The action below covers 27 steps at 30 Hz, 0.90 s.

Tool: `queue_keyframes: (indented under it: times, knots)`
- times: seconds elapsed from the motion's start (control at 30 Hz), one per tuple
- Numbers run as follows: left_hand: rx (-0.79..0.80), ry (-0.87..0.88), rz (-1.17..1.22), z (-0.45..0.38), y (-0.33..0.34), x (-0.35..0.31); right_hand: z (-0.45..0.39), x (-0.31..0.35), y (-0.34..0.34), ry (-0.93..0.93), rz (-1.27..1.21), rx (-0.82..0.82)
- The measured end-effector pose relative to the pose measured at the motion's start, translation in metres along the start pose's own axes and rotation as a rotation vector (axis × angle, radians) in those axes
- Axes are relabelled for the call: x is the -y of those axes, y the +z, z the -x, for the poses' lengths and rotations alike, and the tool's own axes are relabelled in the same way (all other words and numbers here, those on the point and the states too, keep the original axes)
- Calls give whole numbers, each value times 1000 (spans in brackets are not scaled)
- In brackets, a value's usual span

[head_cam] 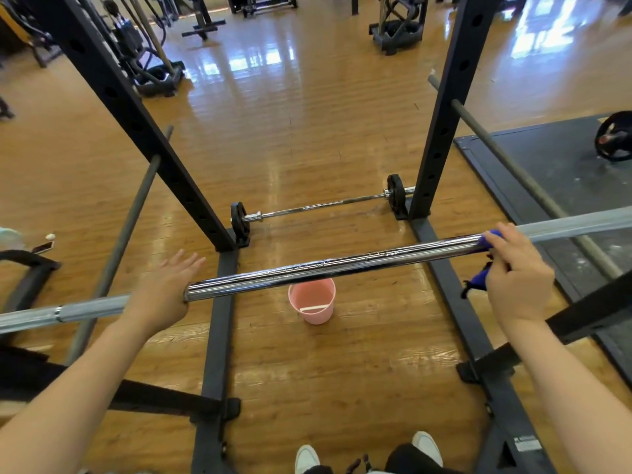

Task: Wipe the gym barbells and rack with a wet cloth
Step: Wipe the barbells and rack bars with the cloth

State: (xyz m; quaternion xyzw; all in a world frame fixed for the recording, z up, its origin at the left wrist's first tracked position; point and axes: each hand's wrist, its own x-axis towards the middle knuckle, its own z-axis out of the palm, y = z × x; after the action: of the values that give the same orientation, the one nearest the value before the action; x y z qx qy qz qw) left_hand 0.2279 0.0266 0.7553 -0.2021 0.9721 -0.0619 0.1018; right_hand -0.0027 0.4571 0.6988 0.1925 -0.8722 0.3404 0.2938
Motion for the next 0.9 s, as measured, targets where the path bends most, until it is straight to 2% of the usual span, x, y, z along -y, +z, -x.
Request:
queue_keyframes:
  times: [0.1,0.23,0.33,0.57,0.73,0.8,0.9]
  knots:
    - [15,-9,-26,0,-2,0,0,19,6,115,-47,2]
    - [9,-30,-28,0,-2,-1,17,53,19,-44,-92,121]
    - [-3,-29,-13,2,-4,-3,20,56,15,-91,-106,180]
    - [-40,-31,4,4,-5,-5,2,68,19,61,-83,134]
    - [1,-35,-10,9,-14,-11,7,84,17,-67,-67,319]
    - [9,-51,0,12,-20,-16,7,75,8,-63,-59,313]
    - [-15,-58,31,13,-19,-15,0,69,5,48,-60,238]
